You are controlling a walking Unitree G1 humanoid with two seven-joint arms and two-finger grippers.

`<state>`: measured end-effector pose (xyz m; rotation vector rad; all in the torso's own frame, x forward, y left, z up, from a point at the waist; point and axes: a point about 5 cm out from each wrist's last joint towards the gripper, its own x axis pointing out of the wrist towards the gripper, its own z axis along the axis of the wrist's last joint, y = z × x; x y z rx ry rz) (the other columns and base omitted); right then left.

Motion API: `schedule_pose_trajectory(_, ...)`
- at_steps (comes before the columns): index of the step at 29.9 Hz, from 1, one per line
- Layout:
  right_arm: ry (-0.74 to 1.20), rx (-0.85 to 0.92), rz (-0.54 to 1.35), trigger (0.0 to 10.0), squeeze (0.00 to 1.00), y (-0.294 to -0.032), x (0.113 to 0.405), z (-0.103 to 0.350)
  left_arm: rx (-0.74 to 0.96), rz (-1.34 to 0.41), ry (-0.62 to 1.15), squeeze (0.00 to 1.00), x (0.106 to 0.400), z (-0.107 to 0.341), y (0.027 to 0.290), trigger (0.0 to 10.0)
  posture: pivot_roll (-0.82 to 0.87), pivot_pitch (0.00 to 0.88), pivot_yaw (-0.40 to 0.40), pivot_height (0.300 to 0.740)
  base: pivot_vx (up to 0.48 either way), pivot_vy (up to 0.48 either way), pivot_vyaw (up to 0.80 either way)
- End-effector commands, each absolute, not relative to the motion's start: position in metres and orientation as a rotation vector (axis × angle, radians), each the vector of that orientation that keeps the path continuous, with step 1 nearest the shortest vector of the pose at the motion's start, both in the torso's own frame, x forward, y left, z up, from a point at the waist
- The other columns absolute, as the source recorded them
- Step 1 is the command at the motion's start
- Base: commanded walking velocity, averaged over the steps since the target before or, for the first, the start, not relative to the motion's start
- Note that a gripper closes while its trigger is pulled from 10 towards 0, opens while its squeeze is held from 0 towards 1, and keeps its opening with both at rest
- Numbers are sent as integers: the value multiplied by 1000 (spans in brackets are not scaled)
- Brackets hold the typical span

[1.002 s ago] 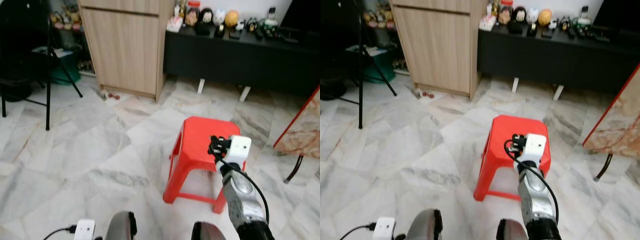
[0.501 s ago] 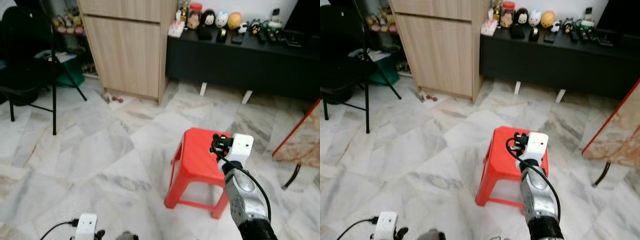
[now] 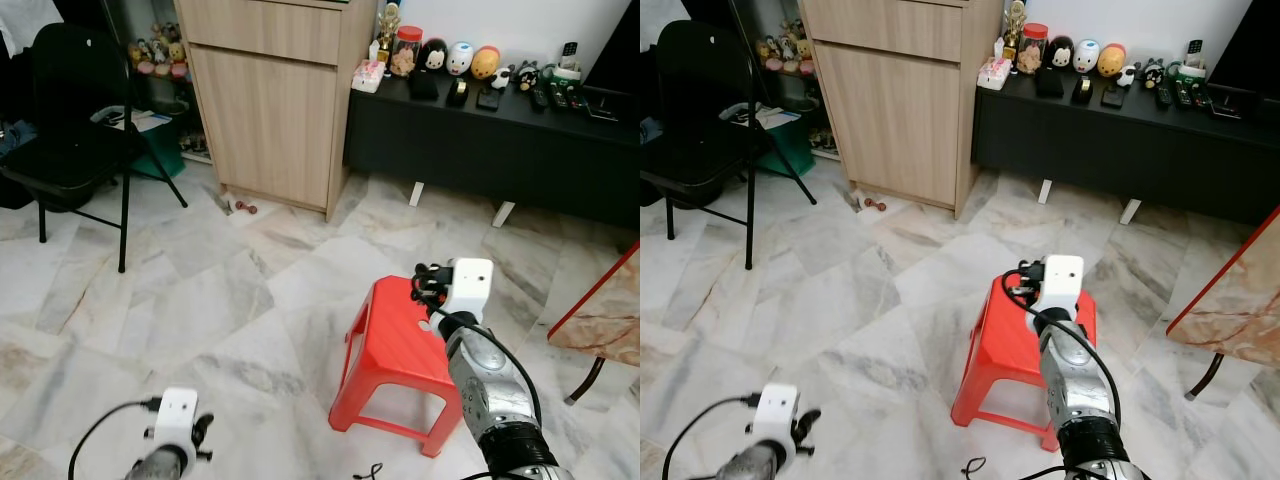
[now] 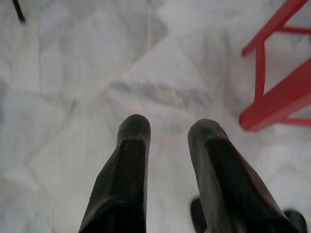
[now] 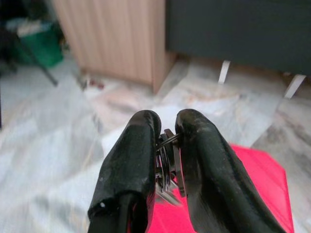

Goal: Hang keys on a hook

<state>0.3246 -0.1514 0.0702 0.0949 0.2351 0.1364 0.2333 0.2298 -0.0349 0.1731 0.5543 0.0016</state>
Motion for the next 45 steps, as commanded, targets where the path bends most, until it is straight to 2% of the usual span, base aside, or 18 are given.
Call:
schedule_pose_trajectory(1, 310, 39, 217, 10000, 0, -145, 325, 65, 221, -37, 487, 0, 244, -24, 229, 10000, 86, 41, -84, 740, 0, 0, 0)
schedule_pose_trajectory(3, 326, -57, 302, 10000, 0, -140, 324, 63, 226, -52, 415, 0, 256, -12, 228, 10000, 86, 39, -85, 740, 0, 0, 0)
schedule_pose_trajectory(6, 314, -107, 364, 10000, 0, -138, 328, 69, 227, -87, 335, 0, 270, 4, 225, 10000, 86, 32, -88, 740, 0, 0, 0)
schedule_pose_trajectory(13, 294, -205, 487, 10000, 0, -131, 336, 82, 248, -165, 261, 0, 281, 19, 222, 10000, 74, 28, -84, 740, 0, 0, 0)
schedule_pose_trajectory(17, 201, -388, 796, 10000, 0, -107, 333, 98, 289, -327, 180, 0, 288, 40, 216, 10000, 80, 12, -86, 740, 0, 0, 0)
schedule_pose_trajectory(21, 212, -426, 868, 10000, 0, -106, 331, 98, 281, -377, 140, 0, 290, 50, 213, 10000, 90, 6, -88, 740, 0, 0, 0)
schedule_pose_trajectory(23, 183, -473, 988, 10000, 0, -102, 325, 101, 270, -421, 112, 0, 291, 58, 209, 10000, 90, 0, -91, 740, 0, 0, 0)
schedule_pose_trajectory(29, 143, -492, 1177, 10000, 0, -92, 315, 107, 259, -536, 123, 0, 288, 65, 201, 10000, 97, 0, -96, 740, 0, 0, 0)
schedule_pose_trajectory(34, 137, -530, 1211, 10000, 0, -81, 315, 106, 263, -667, 184, 0, 280, 60, 191, 10000, 99, 5, -97, 740, 0, 0, 0)
schedule_pose_trajectory(40, 101, -527, 1378, 10000, 0, -65, 300, 112, 209, -678, 174, 0, 282, 65, 188, 10000, 95, 34, -101, 740, 0, 0, 0)
schedule_pose_trajectory(45, 107, -534, 1417, 10000, 0, -63, 297, 111, 194, -724, 201, 0, 278, 67, 187, 10000, 98, 45, -102, 740, 0, 0, 0)
